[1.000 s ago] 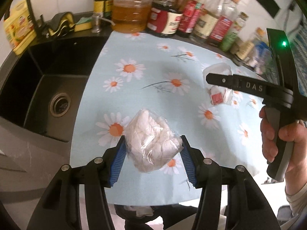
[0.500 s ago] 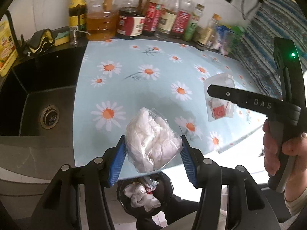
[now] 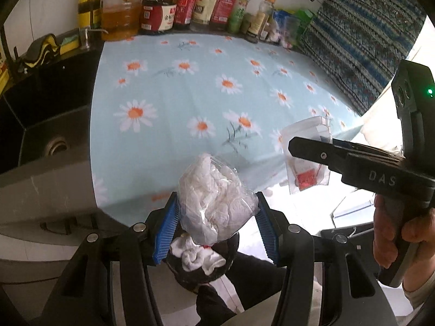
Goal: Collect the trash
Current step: 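Carry the plastic bag down over the black trash bin with the left tool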
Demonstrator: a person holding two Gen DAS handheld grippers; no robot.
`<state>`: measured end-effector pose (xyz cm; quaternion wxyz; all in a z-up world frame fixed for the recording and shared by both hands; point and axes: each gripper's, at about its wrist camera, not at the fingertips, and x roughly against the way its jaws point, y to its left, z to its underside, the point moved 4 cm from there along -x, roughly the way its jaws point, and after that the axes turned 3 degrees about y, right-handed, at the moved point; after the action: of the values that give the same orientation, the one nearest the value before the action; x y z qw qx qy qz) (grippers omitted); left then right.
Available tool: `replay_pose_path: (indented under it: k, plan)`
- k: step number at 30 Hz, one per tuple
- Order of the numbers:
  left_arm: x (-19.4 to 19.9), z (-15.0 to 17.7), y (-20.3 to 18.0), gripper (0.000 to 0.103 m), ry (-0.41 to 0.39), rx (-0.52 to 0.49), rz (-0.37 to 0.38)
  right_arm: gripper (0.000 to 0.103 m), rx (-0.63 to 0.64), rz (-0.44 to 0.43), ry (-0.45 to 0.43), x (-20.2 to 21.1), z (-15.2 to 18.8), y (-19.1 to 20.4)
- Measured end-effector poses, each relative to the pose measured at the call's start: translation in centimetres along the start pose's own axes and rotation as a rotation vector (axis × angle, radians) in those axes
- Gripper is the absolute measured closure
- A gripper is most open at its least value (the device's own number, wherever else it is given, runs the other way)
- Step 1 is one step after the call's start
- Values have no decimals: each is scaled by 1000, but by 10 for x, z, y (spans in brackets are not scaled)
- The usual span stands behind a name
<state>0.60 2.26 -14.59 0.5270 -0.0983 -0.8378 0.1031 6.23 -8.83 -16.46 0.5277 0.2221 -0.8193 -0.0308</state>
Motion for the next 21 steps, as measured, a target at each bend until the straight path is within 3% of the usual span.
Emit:
replay_pose_path:
  k: [10,21]
  plan:
    - [-20,38,11,50,69,39,10,45,-3,-19,92,-26,48,8]
    - [-77,86,27,50,228,125,17,45,-50,-27,247,-87,93,-13]
